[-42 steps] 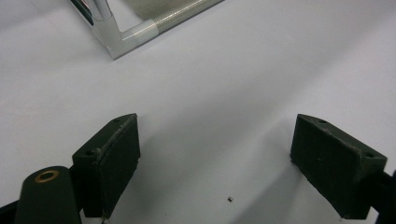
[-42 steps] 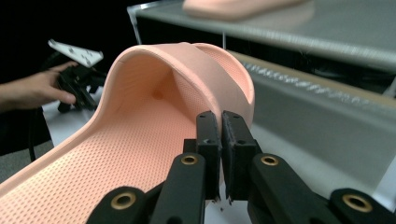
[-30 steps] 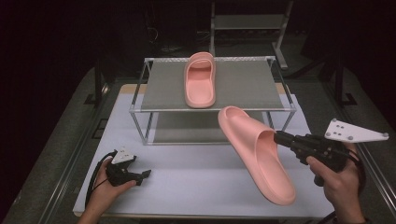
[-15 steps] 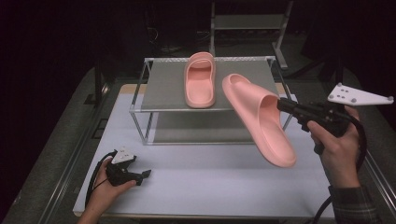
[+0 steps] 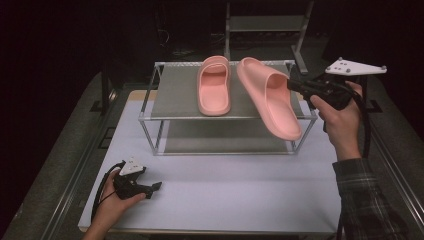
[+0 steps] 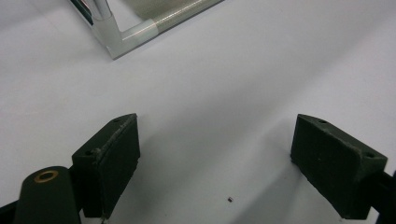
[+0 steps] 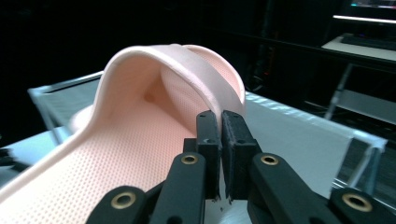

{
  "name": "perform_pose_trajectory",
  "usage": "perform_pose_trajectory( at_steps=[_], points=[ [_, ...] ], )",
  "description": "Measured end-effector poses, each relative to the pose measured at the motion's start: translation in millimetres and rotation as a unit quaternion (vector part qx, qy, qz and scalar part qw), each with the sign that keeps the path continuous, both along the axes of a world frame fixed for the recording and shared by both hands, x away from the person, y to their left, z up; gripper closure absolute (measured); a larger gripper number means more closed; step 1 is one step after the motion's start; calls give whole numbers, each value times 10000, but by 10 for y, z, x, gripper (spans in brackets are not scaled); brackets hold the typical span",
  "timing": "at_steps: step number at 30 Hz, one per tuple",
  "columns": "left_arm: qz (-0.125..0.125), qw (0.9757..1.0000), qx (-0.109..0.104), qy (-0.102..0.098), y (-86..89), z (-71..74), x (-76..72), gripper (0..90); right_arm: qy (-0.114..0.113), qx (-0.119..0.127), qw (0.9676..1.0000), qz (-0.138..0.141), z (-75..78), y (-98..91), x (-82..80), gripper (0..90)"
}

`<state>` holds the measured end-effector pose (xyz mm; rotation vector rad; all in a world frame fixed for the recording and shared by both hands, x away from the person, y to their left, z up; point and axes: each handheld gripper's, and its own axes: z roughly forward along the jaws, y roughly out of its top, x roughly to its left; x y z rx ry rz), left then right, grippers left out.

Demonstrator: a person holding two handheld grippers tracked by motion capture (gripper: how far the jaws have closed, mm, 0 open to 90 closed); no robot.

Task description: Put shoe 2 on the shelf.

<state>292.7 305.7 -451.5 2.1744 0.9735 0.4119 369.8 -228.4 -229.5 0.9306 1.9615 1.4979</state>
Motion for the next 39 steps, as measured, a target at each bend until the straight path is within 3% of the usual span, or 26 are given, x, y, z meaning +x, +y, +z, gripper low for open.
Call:
perform_pose_trajectory(
  at_steps=[12, 21, 31, 39],
  points=[
    [-17, 10000, 11, 12, 2, 1, 1, 143, 100, -132, 9993, -350, -5, 126, 558, 859],
    [-17, 10000, 0, 4, 1, -1, 1, 141, 279, -384, 9971, -587, -177, 271, 842, 858],
    [-24, 10000, 5, 7, 2, -1, 1, 139, 248, -612, 9948, -771, -251, 346, 900, 848],
    [-24, 10000, 8, 6, 1, -1, 1, 139, 188, -558, 9961, -651, -239, 364, 863, 805]
  ],
)
